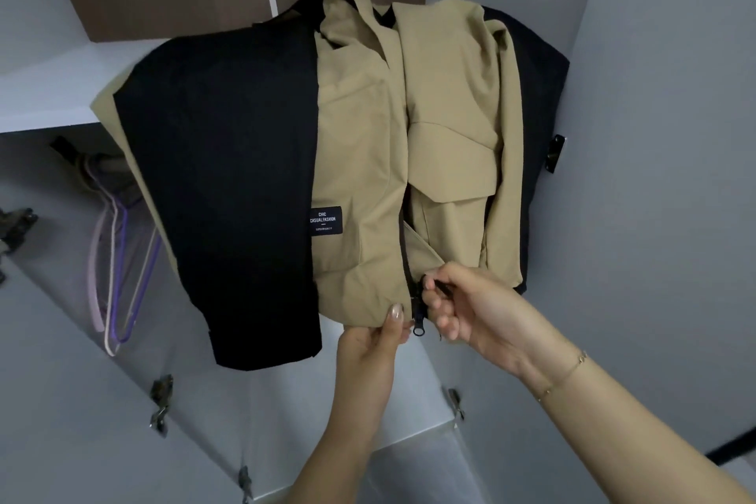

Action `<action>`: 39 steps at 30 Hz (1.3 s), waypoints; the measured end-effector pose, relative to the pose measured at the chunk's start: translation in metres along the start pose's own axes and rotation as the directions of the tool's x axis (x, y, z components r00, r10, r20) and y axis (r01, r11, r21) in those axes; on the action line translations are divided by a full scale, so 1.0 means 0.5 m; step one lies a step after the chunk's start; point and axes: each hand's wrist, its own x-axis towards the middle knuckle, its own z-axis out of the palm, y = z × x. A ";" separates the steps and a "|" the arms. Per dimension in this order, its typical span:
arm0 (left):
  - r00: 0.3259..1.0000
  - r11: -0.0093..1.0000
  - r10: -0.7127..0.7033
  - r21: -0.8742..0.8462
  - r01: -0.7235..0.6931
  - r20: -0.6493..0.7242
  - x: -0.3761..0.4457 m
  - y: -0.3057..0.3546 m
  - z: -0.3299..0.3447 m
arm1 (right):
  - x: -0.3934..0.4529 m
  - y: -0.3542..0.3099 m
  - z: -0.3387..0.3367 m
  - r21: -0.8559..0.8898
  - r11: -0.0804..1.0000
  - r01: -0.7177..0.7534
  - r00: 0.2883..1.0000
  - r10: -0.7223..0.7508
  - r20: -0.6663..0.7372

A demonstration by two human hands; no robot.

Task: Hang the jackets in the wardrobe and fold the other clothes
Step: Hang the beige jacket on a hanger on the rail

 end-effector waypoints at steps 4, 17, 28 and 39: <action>0.983 0.999 -0.007 -0.048 0.016 0.184 -0.001 0.004 -0.005 | -0.010 0.014 0.003 -0.149 0.986 0.074 0.997 -0.068 0.045; 0.995 0.992 -0.058 0.116 0.048 0.086 -0.038 -0.046 -0.023 | 0.050 -0.105 -0.034 0.329 0.938 -0.107 0.993 0.115 -0.004; 0.949 0.919 -0.273 0.336 0.208 0.159 0.030 0.026 -0.097 | 0.059 -0.221 0.004 0.418 0.907 -0.052 0.997 0.026 0.067; 0.949 0.376 0.206 0.876 -0.302 0.239 0.112 0.275 0.008 | 0.033 -0.256 0.029 -0.383 0.875 0.296 0.952 -0.239 0.191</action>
